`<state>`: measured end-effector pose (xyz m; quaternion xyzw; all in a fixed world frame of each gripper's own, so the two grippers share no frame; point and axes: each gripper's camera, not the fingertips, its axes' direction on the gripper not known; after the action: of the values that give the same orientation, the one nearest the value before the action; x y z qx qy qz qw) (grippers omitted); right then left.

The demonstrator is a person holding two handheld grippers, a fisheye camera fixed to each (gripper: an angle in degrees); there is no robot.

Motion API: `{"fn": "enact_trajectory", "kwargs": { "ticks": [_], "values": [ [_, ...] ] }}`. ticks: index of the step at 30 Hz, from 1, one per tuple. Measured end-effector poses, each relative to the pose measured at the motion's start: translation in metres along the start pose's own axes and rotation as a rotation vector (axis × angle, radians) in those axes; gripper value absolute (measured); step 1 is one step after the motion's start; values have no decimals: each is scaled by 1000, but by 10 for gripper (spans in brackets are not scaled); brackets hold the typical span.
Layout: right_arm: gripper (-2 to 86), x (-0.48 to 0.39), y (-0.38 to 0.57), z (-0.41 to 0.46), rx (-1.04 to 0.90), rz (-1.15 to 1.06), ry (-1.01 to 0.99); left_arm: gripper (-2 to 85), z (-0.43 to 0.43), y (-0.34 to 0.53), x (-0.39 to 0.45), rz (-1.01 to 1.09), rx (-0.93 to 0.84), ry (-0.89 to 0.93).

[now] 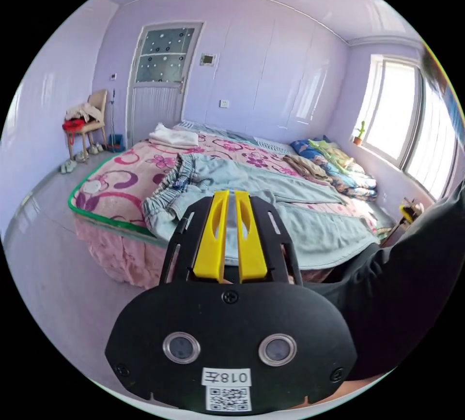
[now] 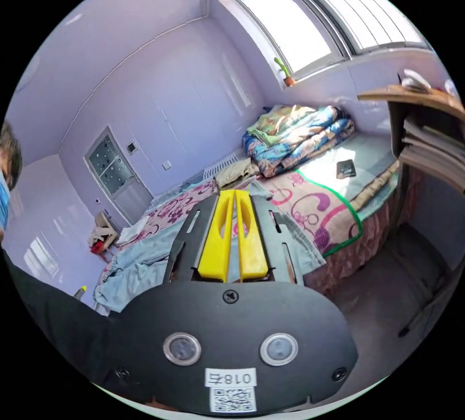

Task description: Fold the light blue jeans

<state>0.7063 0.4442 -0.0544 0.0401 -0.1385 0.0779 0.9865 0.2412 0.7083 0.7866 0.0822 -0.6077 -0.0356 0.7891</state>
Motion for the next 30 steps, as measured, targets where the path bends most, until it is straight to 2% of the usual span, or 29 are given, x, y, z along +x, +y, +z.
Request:
{"fn": "enact_trajectory", "kwargs": {
  "ticks": [5, 8, 11, 15, 20, 24, 30],
  "values": [
    [48, 73, 27, 24, -176, 256, 93, 90, 5, 34, -75, -321, 26, 170],
    [71, 114, 47, 45, -288, 410, 60, 173, 23, 63, -116, -534, 21, 262],
    [86, 149, 62, 62, -338, 547, 16, 209, 38, 88, -139, -679, -3, 296],
    [100, 182, 66, 86, -358, 657, -74, 217, 51, 95, -144, -724, -62, 255],
    [100, 196, 55, 120, -399, 672, -85, 217, 85, 90, -145, -765, -162, 238],
    [23, 195, 41, 145, -406, 671, -94, 215, 112, 79, -142, -769, -203, 245],
    [-2, 166, 11, 151, -384, 566, -45, 189, 148, 49, -129, -725, -273, 218]
  ]
}}
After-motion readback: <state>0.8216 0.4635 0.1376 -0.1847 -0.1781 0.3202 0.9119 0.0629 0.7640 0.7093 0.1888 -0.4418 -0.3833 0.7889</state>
